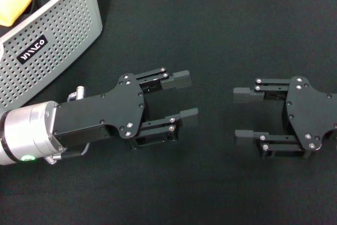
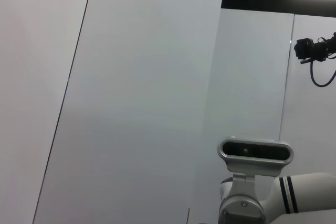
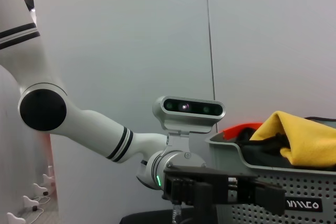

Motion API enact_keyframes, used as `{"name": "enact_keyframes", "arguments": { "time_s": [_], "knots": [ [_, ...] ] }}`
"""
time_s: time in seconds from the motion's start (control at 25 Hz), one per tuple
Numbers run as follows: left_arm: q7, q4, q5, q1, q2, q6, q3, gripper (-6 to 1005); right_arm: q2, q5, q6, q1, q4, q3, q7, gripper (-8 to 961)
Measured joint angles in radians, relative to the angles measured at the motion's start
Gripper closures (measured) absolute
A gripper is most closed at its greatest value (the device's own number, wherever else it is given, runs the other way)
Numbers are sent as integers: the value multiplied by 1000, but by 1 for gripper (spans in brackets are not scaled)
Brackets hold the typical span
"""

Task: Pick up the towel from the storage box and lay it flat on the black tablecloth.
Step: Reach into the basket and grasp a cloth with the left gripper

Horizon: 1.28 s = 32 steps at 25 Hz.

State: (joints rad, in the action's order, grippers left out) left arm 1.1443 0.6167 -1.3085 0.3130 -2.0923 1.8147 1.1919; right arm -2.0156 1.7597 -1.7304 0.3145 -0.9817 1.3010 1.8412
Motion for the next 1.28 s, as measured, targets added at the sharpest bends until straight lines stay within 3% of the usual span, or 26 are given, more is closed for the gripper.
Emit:
{"name": "enact_keyframes", "arguments": {
  "time_s": [0.44, 0.76, 1.04, 1.28],
  "knots": [
    [-9, 0, 2, 0, 0, -2, -19, 312, 1, 3, 2, 6, 11, -1, 18, 321],
    [67, 31, -5, 11, 6, -23, -230, 314, 3, 5, 6, 9, 76, -27, 62, 323],
    [203, 206, -5, -4, 4, -248, -271, 315, 5, 3, 7, 9, 99, -47, 83, 324],
    [292, 372, -8, -68, 4, -419, -275, 316, 7, 3, 11, 13, 126, -68, 97, 325]
  ]
}}
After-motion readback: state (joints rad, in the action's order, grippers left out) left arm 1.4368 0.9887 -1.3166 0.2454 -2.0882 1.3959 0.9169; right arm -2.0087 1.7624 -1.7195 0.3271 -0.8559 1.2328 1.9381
